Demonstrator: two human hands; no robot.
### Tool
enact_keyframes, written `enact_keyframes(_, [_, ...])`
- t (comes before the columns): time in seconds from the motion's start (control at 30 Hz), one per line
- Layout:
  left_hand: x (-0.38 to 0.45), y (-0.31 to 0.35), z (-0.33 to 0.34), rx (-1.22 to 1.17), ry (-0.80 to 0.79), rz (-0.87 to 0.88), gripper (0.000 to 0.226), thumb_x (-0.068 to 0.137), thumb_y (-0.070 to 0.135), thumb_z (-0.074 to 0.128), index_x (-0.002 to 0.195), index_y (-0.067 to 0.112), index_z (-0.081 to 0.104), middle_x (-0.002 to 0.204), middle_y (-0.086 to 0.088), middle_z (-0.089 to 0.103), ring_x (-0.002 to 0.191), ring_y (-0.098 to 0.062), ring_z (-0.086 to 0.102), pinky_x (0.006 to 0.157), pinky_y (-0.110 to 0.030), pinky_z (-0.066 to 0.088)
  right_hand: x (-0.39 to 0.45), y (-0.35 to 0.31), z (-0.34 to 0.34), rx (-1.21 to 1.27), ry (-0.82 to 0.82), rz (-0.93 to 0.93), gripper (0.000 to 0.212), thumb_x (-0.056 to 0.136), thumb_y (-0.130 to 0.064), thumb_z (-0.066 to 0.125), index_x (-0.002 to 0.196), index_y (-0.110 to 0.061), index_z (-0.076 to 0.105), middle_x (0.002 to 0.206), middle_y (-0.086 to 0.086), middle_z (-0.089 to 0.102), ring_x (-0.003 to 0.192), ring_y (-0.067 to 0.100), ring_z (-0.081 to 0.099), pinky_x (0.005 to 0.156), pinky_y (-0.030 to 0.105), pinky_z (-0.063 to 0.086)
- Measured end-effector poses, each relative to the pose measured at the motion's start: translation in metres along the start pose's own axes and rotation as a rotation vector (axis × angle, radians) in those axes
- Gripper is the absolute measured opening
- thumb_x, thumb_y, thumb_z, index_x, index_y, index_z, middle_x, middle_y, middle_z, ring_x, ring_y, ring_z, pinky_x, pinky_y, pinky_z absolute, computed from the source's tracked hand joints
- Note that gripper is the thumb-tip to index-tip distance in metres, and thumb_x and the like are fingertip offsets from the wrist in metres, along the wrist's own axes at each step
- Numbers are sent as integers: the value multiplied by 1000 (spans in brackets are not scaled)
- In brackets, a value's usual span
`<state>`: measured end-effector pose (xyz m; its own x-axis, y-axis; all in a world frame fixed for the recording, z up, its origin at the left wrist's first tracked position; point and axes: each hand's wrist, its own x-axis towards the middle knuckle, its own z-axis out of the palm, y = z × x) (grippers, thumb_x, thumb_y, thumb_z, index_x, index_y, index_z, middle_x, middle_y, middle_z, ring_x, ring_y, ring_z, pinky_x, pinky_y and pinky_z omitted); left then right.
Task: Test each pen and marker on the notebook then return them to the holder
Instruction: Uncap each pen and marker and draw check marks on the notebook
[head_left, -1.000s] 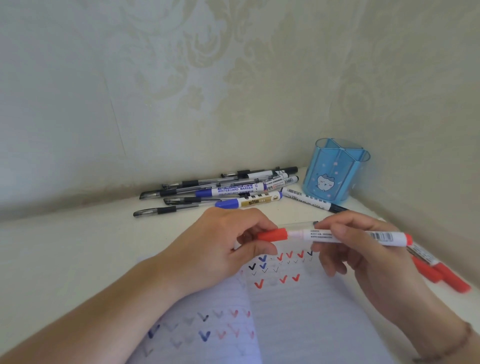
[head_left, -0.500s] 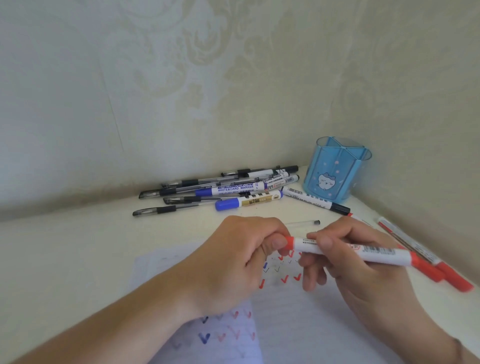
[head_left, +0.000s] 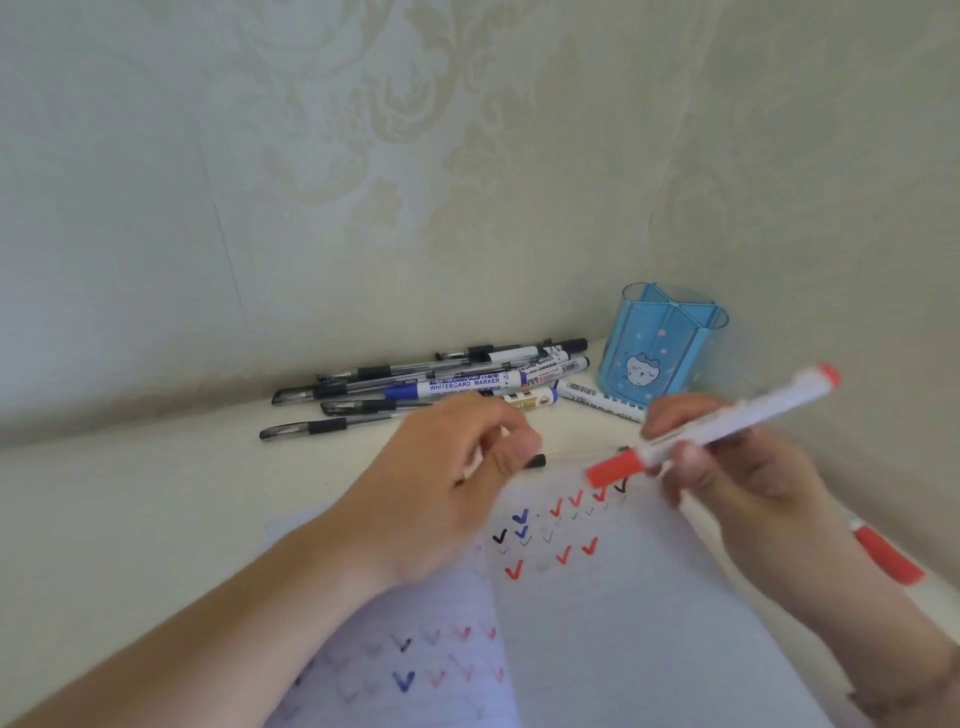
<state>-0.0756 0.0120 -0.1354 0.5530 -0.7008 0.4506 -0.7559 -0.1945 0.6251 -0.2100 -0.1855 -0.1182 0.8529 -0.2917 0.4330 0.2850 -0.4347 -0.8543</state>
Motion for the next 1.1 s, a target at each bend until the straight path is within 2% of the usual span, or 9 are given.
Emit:
enact_keyframes(0.1, [6, -37, -8, 368, 111, -39, 47, 89, 59, 35, 103, 26, 64, 101, 12, 57, 98, -13, 48, 89, -28, 40, 1, 1, -30, -467, 167, 135, 41, 83, -66, 43, 82, -28, 57, 79, -8, 69, 69, 10, 60, 63, 25, 47])
enact_keyframes(0.2, [11, -55, -10, 541, 130, -105, 53, 82, 57, 38, 106, 21, 68, 105, 3, 61, 97, -25, 49, 88, -40, 46, -2, 0, -51, -917, 119, 305, 38, 80, -58, 55, 65, -23, 55, 54, -12, 62, 54, 18, 58, 51, 33, 45])
enact_keyframes(0.37, [17, -58, -1, 570, 119, -178, 44, 72, 44, 53, 103, 20, 73, 100, 0, 61, 96, -28, 46, 83, -42, 43, -3, 17, -61, -955, 71, 457, 32, 60, -58, 76, 63, -31, 60, 54, -9, 60, 56, 15, 58, 56, 33, 50])
enact_keyframes(0.63, [20, -62, 5, 576, 147, -201, 25, 78, 34, 75, 100, 22, 73, 98, 2, 59, 98, -25, 45, 88, -41, 43, -2, 50, -74, -1142, 50, 672, 35, 54, -70, 70, 67, -39, 59, 84, -13, 62, 74, 15, 58, 70, 37, 54])
enact_keyframes(0.7, [20, -61, 4, 566, 146, -207, 21, 78, 31, 76, 95, 21, 73, 96, 2, 59, 97, -26, 46, 87, -41, 43, -2, 45, -69, -1137, 132, 598, 31, 61, -69, 67, 72, -41, 58, 87, -10, 65, 73, 16, 59, 69, 36, 54])
enact_keyframes(0.8, [21, -62, 2, 560, 190, -190, 16, 79, 27, 73, 91, 18, 71, 94, 1, 60, 94, -27, 49, 84, -41, 44, -3, 9, -40, -622, 231, 54, 29, 80, -65, 55, 94, -41, 65, 95, -14, 66, 86, 10, 60, 75, 26, 49])
enact_keyframes(0.9, [21, -58, 1, 500, 288, -130, 14, 83, 26, 66, 90, 15, 69, 88, -2, 61, 86, -27, 51, 79, -41, 47, -15, -24, -11, -247, -218, -352, 44, 95, -56, 40, 103, -27, 71, 125, -5, 64, 130, 28, 46, 99, 39, 41])
enact_keyframes(1.0, [23, -53, -2, 390, 350, -93, 19, 86, 30, 56, 93, 16, 67, 89, 2, 62, 85, -21, 50, 80, -29, 40, -14, -23, -4, -289, -429, -333, 52, 98, -57, 28, 106, -27, 69, 136, -8, 58, 140, 27, 36, 107, 37, 35])
enact_keyframes(1.1, [24, -43, -3, 301, 395, -49, 18, 88, 31, 55, 93, 18, 65, 82, 11, 57, 76, -13, 49, 73, -23, 36, 1, -22, 13, -577, -321, -564, 34, 98, -55, 28, 125, -40, 43, 153, -34, 17, 142, -9, 15, 107, 4, 21])
